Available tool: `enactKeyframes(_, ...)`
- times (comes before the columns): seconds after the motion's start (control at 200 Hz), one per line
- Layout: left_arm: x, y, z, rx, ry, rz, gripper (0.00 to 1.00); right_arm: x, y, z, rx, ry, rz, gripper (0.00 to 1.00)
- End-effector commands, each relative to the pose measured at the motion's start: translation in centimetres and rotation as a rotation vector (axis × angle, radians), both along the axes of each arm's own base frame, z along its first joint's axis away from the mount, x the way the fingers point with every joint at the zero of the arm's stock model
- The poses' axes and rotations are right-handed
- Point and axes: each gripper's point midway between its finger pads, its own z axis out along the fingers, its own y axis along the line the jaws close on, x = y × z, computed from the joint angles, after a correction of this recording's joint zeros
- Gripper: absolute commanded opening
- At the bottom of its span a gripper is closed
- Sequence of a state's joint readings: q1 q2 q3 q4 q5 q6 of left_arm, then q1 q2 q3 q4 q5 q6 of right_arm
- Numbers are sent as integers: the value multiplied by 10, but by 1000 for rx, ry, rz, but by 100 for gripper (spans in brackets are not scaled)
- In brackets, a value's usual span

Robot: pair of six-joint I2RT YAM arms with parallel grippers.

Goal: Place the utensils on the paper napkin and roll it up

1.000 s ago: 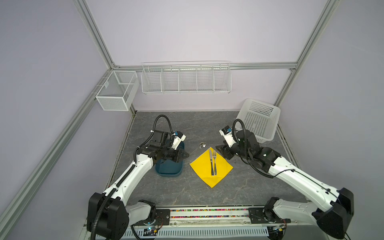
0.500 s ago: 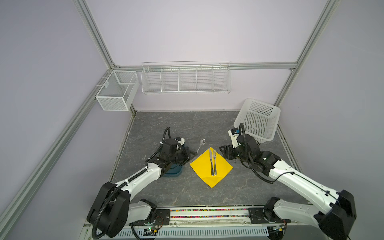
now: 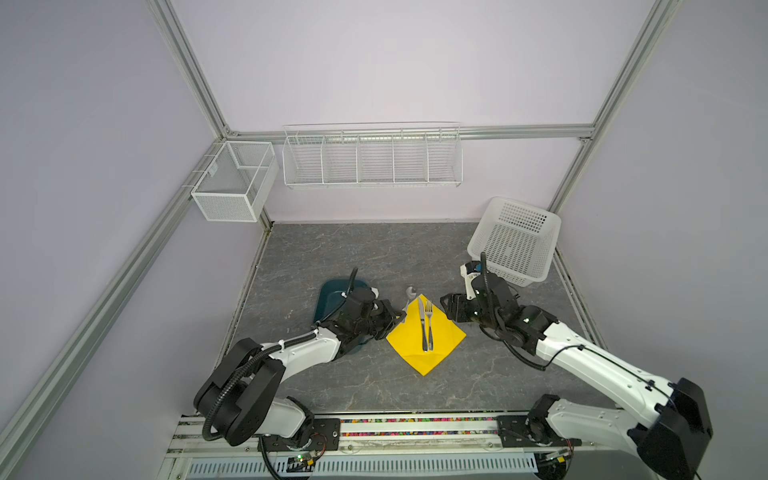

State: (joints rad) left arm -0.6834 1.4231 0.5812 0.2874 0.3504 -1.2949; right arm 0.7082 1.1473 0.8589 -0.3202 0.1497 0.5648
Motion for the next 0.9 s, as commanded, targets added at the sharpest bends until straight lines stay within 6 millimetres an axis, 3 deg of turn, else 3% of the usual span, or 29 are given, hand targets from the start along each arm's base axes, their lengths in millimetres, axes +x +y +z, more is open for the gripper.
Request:
enactKeyframes(0.0,4,-6,-4,-15,16,54,0,-1,-3,-3,17,8,-22,66)
enactKeyframes(0.785,-4,-28,-36,-44,89,117,0,-13,-12,-9,12,18,-19,67)
enactKeyframes(0.895,-10,-32,-42,-37,106,101,5,-13,-12,-10,10,23,-18,67)
